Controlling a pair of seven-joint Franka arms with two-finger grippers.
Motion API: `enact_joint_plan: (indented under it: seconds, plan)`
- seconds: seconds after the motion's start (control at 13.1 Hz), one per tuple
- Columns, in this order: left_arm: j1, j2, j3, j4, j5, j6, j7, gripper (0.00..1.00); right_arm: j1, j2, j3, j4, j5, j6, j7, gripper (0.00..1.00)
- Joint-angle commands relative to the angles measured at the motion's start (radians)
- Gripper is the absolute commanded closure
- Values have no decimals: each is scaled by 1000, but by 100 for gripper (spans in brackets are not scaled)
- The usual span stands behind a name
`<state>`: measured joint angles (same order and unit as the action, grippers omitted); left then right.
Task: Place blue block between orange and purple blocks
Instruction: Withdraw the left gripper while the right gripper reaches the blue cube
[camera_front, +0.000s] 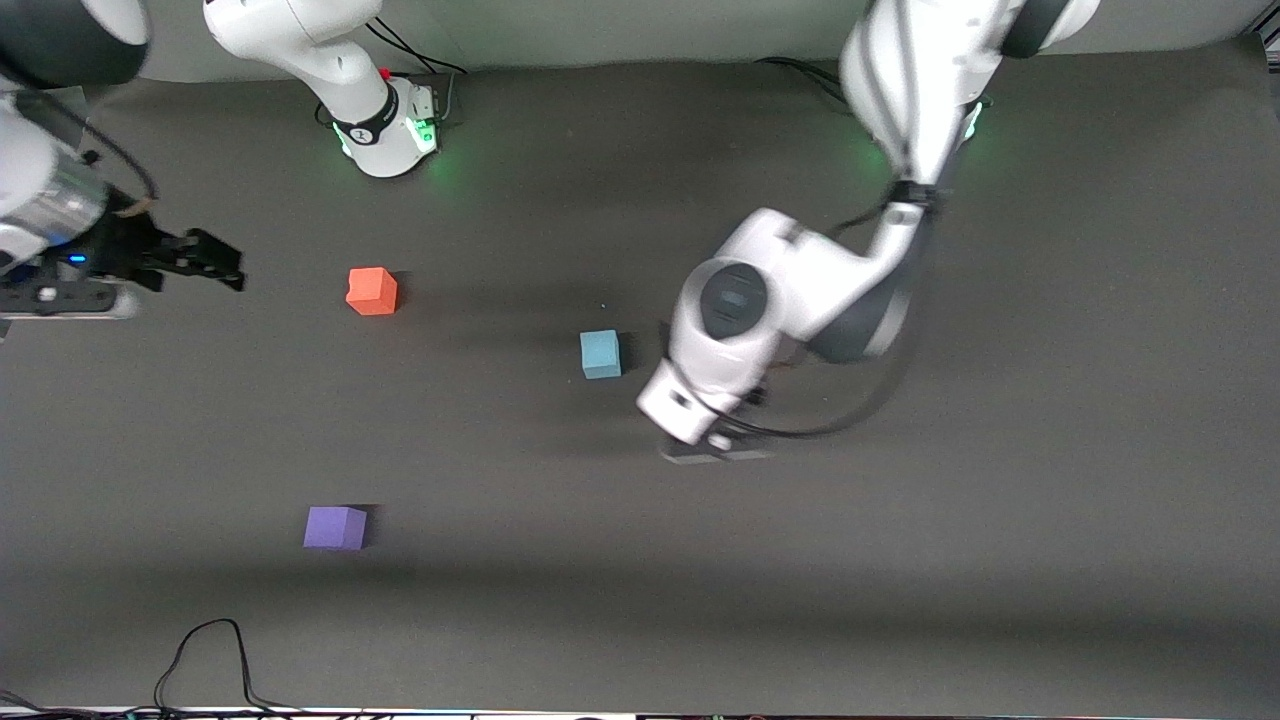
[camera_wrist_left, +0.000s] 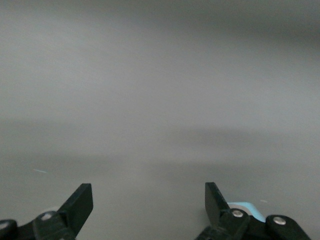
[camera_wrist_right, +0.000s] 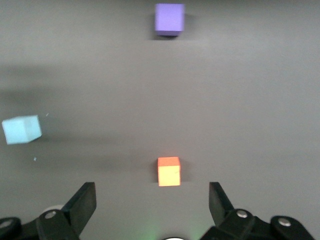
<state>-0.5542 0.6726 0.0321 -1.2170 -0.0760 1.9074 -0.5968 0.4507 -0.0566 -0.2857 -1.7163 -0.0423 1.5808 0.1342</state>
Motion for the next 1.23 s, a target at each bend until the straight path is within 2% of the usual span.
enact_joint_plan:
  seconds: [0.0,0.15,0.31,0.54,0.69,0.84,1.0,1.15]
  plan:
    - [184,-143,-18,-224,-31,-1,241,0,149,23,-4,18,24,-7,80,0]
    - [302,-223,-15,-329,-25,-2,413,0,210,62,-4,26,126,37,171,0]
    - [377,-290,-9,-387,-13,-20,521,0,296,112,-4,21,142,97,189,0]
    - [493,-396,-8,-394,-7,-125,656,0,425,194,-6,-25,145,223,289,0]
    - [504,-456,3,-395,53,-169,658,0,485,224,-4,-130,145,353,340,0]
    - [504,-513,3,-427,90,-182,658,0,529,262,-4,-241,145,538,407,0]
    - [501,-565,3,-492,116,-151,658,0,542,363,-3,-252,151,658,424,0]
    - [491,-599,2,-521,131,-137,657,0,549,444,-4,-250,211,766,423,0]
